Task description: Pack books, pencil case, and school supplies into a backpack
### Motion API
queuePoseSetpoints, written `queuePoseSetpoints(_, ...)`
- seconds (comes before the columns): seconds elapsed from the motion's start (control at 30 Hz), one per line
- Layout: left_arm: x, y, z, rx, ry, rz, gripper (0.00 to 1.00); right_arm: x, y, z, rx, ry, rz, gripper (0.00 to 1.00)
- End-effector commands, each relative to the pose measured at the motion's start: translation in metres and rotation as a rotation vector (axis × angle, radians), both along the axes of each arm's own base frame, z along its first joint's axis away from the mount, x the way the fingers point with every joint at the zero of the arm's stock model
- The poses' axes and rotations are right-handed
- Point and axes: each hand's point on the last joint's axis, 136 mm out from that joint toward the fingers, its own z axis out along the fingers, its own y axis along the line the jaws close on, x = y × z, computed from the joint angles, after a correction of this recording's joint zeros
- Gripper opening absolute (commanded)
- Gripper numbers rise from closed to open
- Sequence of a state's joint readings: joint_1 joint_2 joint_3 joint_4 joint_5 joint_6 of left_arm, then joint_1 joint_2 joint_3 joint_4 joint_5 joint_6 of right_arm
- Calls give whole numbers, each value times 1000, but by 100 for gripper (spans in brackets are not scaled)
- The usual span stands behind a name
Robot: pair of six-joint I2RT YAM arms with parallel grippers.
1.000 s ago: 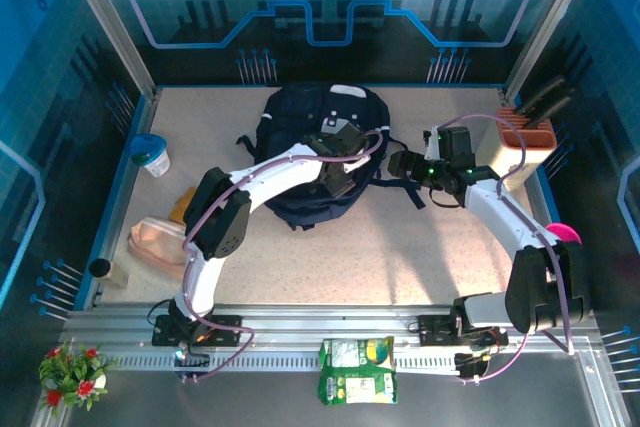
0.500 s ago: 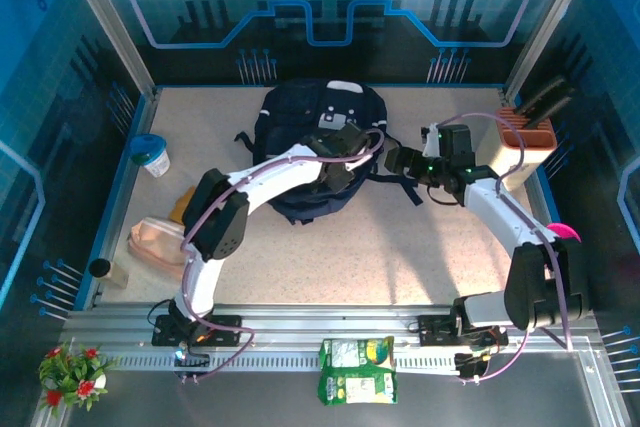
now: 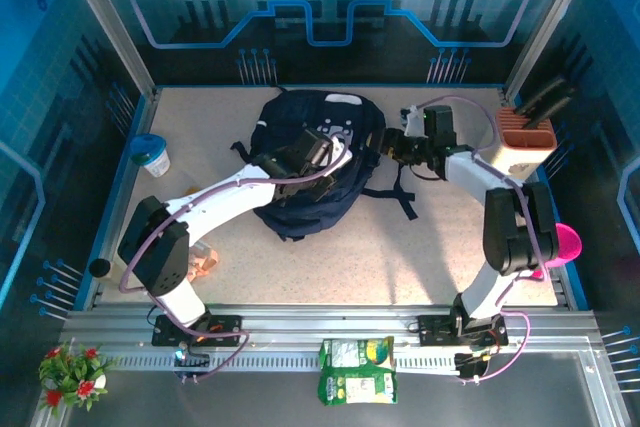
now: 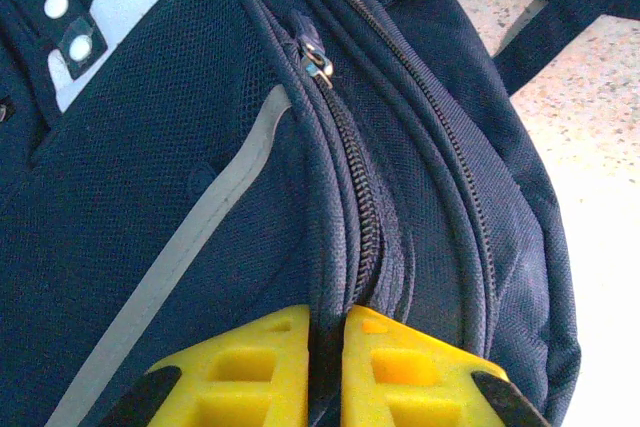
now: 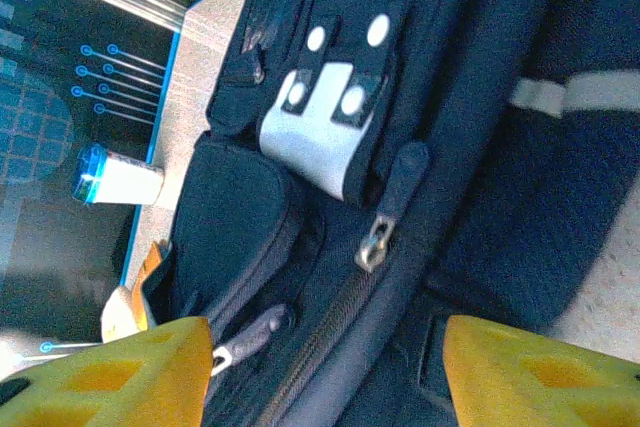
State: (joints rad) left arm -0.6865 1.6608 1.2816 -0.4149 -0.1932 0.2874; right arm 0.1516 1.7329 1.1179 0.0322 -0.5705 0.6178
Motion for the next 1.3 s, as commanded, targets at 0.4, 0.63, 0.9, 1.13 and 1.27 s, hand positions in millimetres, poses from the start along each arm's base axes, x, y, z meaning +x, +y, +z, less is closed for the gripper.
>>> queuePoseSetpoints(0.4,-10,-16,22,-124,-20,-64,14,53,35,-25,-34,7,109,58)
queuePoseSetpoints(0.63,-9,-16,20,-122,-21,-66,14,51,44,-51,-76,67,163,58)
queuePoseSetpoints(0.9,0,-10,15,-98,-29,-26,14,19,47,-55,-82,86,256,54)
queuePoseSetpoints(1.13,3,-7,15,-96,-35,-8,14,-5,49,-48,-63,72,319,47)
queuePoseSetpoints(1.27,4,-7,15,-99,-33,-6,14,-7,49,-48,-55,76,323,38)
